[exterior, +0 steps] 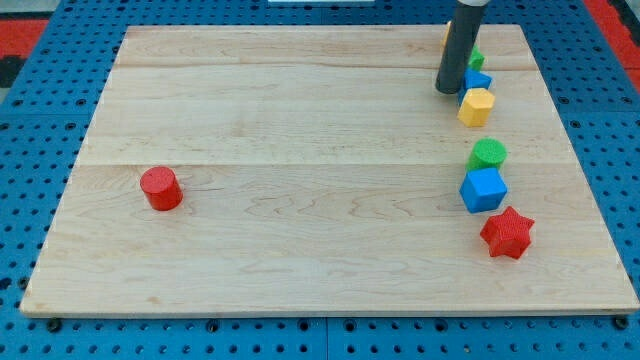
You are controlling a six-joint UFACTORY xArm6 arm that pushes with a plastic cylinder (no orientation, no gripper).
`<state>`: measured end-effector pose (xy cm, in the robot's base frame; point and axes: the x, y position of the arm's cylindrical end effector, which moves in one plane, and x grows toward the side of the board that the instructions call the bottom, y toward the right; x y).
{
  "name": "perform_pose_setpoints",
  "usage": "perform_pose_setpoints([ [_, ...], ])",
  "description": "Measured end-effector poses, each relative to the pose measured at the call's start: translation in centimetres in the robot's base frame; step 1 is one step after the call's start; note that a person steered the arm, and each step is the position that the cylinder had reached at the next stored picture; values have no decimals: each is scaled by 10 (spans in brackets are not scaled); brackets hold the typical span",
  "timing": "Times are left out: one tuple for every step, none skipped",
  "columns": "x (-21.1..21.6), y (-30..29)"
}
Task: Slide the yellow heart to the top center
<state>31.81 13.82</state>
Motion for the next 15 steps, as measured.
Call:
perform_pose_setpoints([
  [4,-84],
  [17,-198],
  [45,-300],
  [93,-389],
  [172,-415],
  [174,-329],
  [170,-227],
  [133,-187],
  [117,-191],
  [111,-180],
  [99,-184],
  [93,-139],
  [94,-50],
  [88,-82],
  [75,-128],
])
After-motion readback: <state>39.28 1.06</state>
